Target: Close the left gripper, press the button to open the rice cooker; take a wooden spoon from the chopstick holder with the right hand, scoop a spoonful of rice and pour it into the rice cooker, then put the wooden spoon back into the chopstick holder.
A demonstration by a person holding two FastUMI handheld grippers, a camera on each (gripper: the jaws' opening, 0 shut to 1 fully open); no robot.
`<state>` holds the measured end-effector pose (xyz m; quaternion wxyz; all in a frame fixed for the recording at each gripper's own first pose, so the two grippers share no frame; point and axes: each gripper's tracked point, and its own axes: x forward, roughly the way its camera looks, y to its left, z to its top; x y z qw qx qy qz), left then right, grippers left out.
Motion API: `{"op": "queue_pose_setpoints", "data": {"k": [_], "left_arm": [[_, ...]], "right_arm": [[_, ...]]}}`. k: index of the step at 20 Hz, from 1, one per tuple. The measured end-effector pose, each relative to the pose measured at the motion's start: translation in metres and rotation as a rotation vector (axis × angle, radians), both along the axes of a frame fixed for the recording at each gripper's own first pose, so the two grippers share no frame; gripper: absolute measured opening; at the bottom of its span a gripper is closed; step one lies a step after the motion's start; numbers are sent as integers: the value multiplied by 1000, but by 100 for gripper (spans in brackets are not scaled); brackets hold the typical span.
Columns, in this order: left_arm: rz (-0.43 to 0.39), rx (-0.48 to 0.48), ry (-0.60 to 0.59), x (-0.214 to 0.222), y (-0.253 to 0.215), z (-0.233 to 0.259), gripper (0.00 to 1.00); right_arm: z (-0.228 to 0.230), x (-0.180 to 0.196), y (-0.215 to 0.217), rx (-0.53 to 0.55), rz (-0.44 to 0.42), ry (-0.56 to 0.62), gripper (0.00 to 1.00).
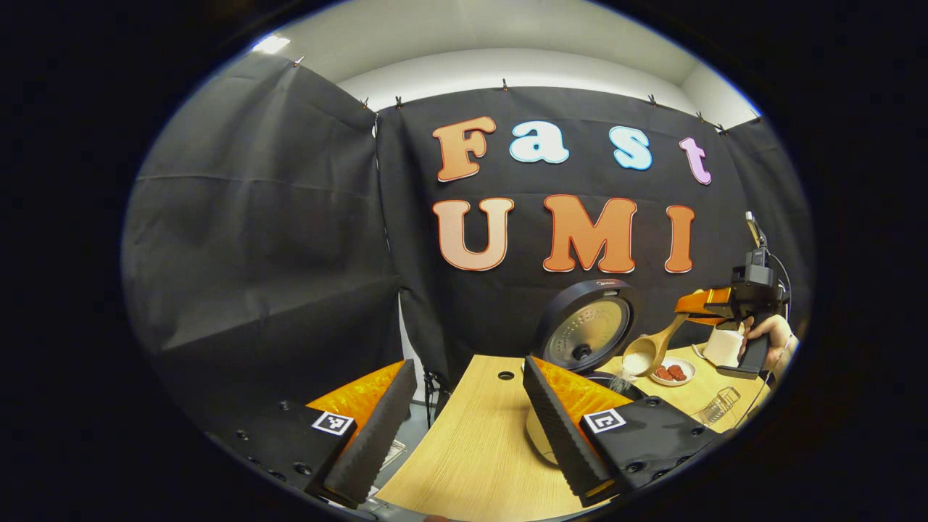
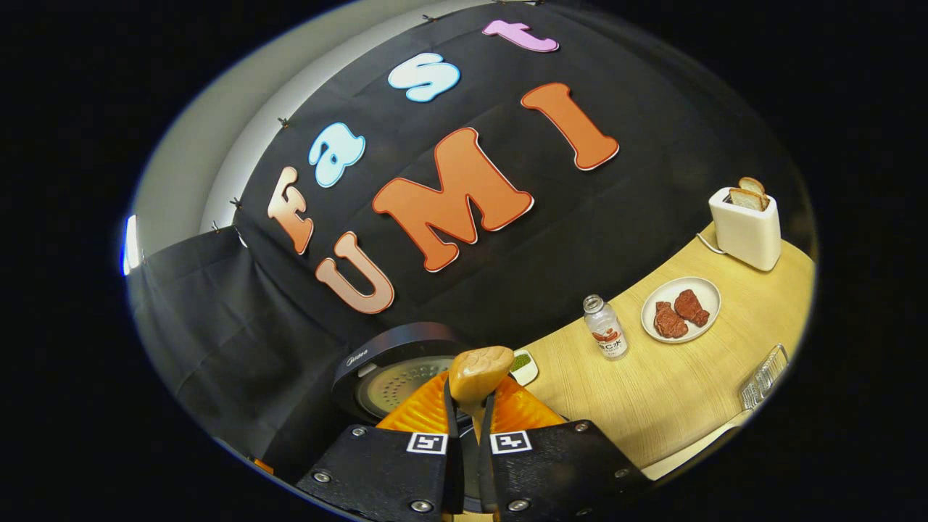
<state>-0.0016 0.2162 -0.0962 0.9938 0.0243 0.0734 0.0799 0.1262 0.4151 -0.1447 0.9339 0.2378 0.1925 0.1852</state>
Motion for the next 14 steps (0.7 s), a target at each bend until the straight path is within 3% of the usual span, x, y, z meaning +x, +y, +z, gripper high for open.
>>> {"op": "queue_pose_setpoints", "data": {"k": [13,14], "left_arm": [[-4,-4,-2,2,0,-1,99],[-4,-3,-2,1,-1,0,95]], "right_arm": [[14,-9,9,-90,52,-77,7],[15,-9,10,-101,58,-85,7]]}}
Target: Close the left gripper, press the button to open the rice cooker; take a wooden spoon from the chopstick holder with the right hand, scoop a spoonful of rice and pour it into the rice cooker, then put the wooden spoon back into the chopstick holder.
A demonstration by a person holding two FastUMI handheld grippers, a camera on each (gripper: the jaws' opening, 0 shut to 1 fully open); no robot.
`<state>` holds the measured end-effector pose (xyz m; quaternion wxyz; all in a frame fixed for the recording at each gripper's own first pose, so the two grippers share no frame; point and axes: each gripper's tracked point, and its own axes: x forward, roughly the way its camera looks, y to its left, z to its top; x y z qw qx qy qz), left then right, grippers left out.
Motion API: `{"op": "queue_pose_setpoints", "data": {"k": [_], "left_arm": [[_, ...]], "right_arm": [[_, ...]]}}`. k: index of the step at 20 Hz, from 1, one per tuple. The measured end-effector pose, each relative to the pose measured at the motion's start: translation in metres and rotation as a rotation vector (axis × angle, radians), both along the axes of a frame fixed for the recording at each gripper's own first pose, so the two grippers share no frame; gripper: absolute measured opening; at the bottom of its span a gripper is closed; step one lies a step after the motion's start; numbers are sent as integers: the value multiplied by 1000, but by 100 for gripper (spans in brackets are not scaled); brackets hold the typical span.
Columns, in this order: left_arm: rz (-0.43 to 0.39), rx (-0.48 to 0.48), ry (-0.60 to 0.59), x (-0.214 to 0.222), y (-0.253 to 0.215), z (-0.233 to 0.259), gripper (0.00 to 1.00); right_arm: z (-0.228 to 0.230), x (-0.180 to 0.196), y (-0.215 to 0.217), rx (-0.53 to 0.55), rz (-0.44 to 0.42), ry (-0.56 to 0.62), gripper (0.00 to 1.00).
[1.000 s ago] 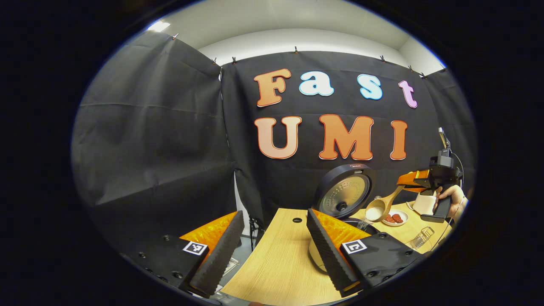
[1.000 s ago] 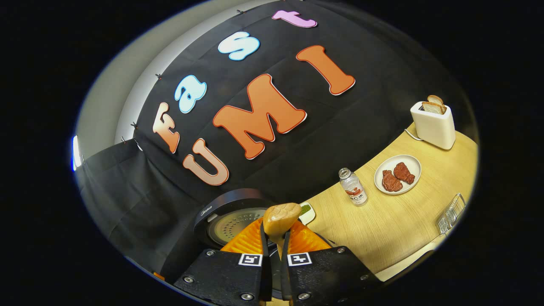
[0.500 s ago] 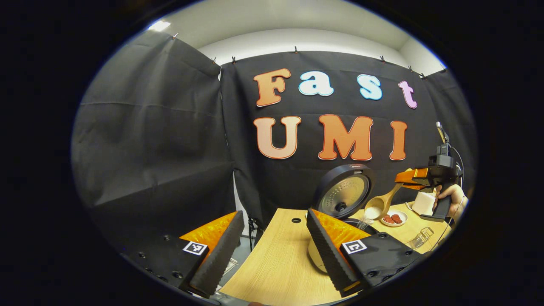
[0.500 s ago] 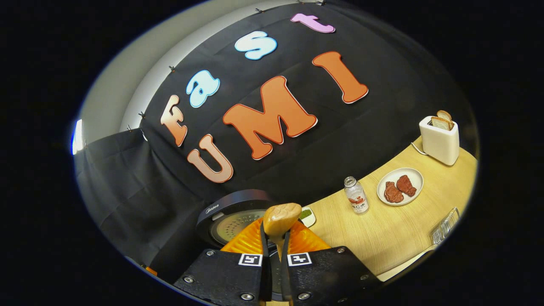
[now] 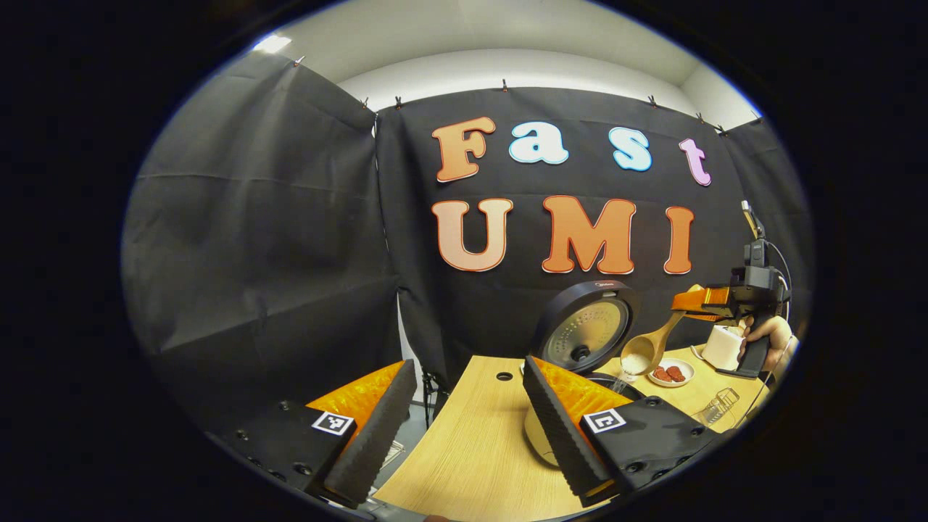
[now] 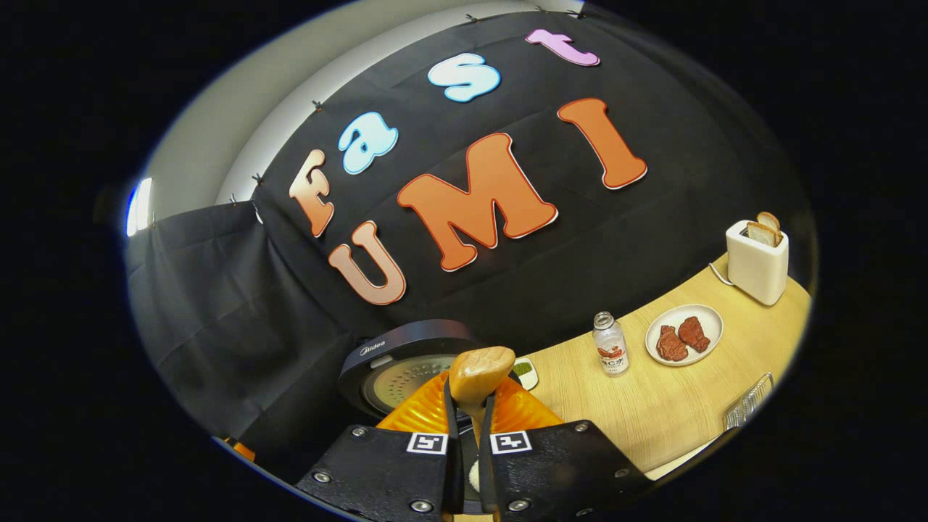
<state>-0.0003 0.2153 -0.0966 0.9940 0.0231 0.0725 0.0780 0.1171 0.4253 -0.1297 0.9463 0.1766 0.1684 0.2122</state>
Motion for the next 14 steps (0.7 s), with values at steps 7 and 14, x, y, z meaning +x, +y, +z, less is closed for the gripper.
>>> {"op": "queue_pose_setpoints", "data": {"k": [7,14], "left_arm": [[-2,2,4,-1,-2,-1,99],[-6,7,7,0,-3,-1,99]], "right_arm": [[3,-9,8,-136,49,-106,7],[0,-22,27,-218,132,-163,7]]}}
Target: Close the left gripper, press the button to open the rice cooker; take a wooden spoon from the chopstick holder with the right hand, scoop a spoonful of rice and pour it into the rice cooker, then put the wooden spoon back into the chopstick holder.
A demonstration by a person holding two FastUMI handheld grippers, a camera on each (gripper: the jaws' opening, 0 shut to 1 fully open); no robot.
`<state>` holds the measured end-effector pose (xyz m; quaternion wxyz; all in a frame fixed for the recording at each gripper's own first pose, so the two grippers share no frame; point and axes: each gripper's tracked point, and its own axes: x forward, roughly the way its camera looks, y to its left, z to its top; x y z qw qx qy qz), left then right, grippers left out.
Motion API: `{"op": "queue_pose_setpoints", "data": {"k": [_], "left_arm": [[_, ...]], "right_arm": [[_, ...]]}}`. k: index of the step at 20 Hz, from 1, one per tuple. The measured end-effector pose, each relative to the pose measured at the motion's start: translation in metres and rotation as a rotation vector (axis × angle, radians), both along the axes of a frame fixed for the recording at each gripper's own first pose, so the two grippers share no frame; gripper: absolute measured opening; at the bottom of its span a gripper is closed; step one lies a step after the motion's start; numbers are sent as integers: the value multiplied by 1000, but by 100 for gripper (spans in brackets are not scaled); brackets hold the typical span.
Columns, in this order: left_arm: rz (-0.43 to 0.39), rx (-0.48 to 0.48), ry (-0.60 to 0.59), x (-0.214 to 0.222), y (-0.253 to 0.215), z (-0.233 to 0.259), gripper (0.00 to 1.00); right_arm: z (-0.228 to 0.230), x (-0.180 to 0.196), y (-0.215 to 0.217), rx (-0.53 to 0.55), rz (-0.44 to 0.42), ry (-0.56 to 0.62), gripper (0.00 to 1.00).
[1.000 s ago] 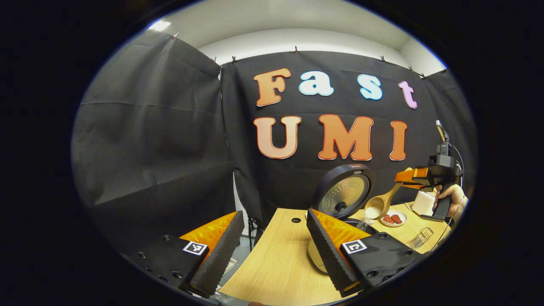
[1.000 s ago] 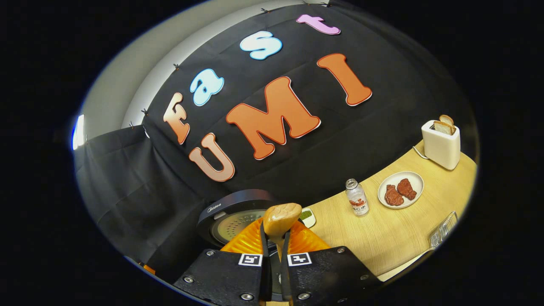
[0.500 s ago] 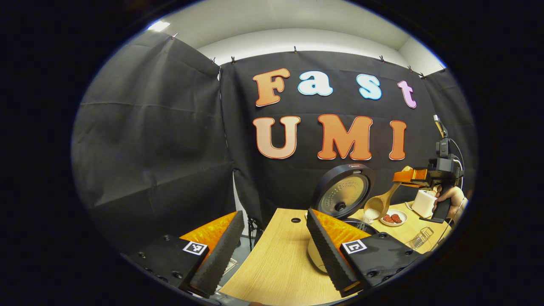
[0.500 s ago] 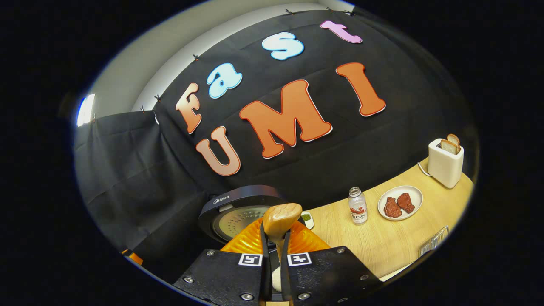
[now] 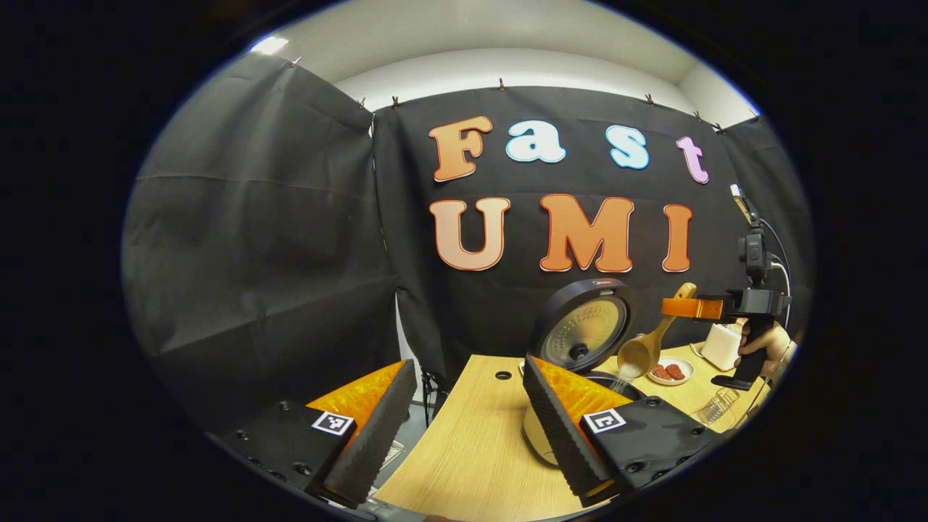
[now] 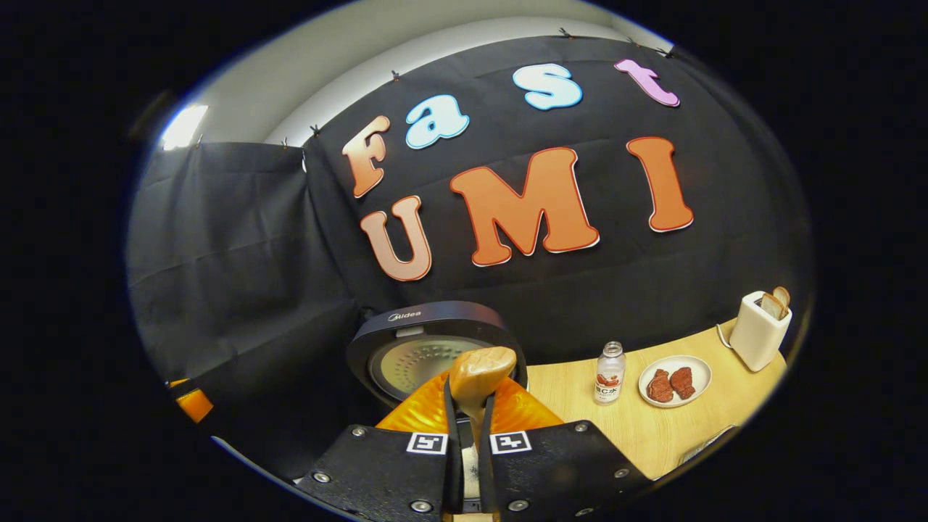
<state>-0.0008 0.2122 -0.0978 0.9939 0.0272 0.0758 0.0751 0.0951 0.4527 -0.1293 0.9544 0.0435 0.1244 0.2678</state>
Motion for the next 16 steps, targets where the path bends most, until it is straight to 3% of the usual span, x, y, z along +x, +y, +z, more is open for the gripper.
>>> {"op": "queue_pose_setpoints", "data": {"k": [7,9,12,16], "left_arm": [[11,-12,5,-2,5,-3,100],[16,-9,5,-3,8,-3,95],[21,-12,5,-4,7,-4,100],[29,-18,12,-4,9,-8,100]], "right_arm": [[-6,-11,17,-149,78,-102,7],[-9,-16,21,-207,109,-142,7],[-18,-25,25,-300,145,-190,7],[-31,-30,27,-331,172,-190,7]]}}
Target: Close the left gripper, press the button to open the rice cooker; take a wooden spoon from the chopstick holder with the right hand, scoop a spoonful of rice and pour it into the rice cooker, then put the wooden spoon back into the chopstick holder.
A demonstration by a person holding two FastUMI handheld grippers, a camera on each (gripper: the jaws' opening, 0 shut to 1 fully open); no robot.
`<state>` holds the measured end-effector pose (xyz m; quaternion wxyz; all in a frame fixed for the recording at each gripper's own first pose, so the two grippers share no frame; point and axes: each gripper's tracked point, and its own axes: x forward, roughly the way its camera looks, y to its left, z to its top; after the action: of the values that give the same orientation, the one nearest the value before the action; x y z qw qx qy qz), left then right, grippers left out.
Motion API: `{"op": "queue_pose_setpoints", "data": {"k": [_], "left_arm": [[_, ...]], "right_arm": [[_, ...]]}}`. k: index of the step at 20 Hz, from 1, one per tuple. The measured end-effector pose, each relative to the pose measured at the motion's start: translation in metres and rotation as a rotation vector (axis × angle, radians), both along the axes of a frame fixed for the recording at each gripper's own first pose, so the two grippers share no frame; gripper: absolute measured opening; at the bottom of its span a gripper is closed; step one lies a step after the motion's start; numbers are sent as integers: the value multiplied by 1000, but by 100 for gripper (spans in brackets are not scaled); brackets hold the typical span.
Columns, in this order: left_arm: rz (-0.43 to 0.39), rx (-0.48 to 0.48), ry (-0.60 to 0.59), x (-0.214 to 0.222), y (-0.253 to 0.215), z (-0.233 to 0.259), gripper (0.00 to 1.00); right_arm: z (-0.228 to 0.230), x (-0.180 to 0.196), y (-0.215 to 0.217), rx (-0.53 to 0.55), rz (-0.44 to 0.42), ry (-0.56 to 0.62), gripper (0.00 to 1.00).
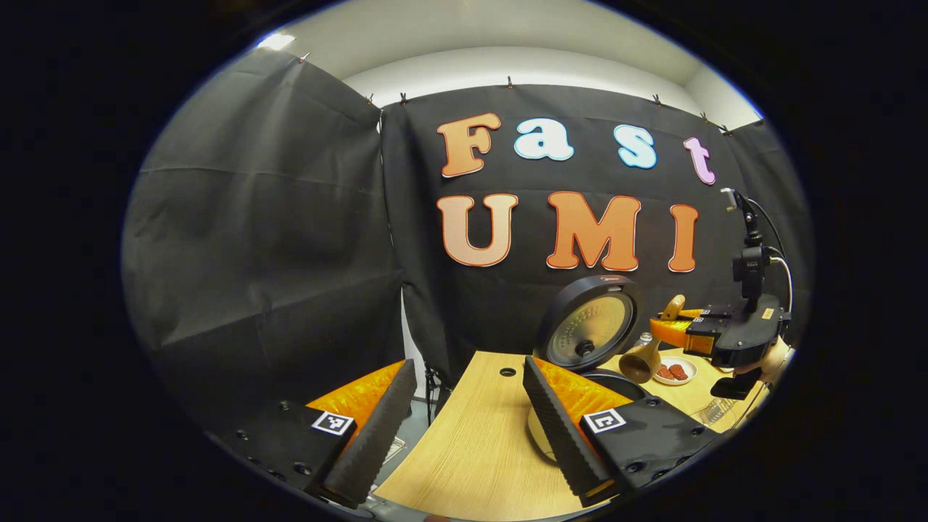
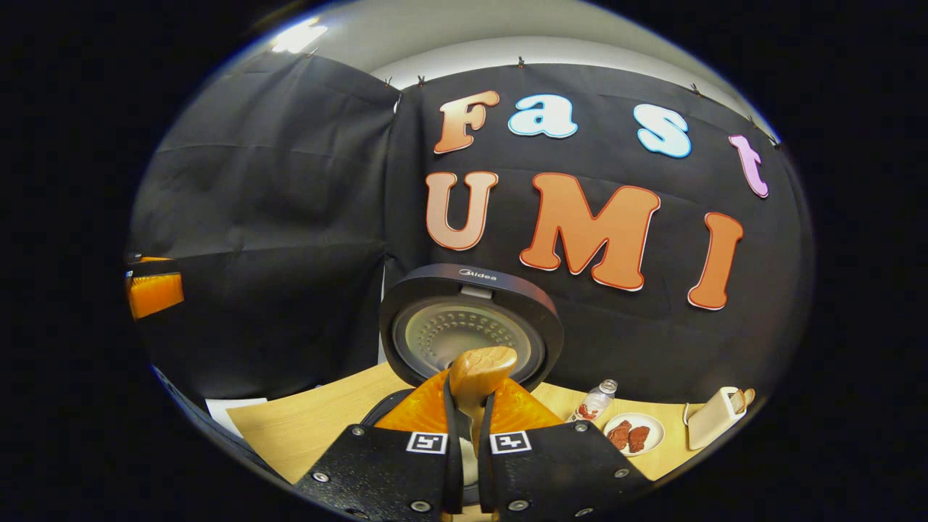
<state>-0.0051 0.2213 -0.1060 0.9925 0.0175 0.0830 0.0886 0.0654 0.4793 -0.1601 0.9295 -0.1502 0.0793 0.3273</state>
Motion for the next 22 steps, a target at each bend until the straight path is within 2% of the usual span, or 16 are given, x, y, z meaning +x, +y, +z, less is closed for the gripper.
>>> {"op": "queue_pose_setpoints", "data": {"k": [1,2,5,8,9,10,15,19,22], "left_arm": [[3,0,1,-1,0,-1,95],[4,0,3,-1,0,-1,100],[6,-2,-3,0,-1,-2,100],[-9,-11,-30,0,-5,7,99],[-16,-8,-35,1,-8,10,95],[-19,-2,-40,3,-10,12,97],[-62,-12,-56,27,-37,17,98],[-93,-26,-53,41,-61,17,98],[-97,-30,-56,47,-71,18,98]], "right_arm": [[0,0,-2,12,-2,13,7],[1,0,-2,25,-8,27,7],[8,3,-16,63,-40,57,7],[23,6,-36,148,-75,107,7],[29,6,-47,177,-89,119,7],[36,9,-60,199,-108,120,8],[55,22,-160,220,-259,87,7],[52,24,-249,227,-397,90,7],[40,16,-300,235,-487,104,7]]}}
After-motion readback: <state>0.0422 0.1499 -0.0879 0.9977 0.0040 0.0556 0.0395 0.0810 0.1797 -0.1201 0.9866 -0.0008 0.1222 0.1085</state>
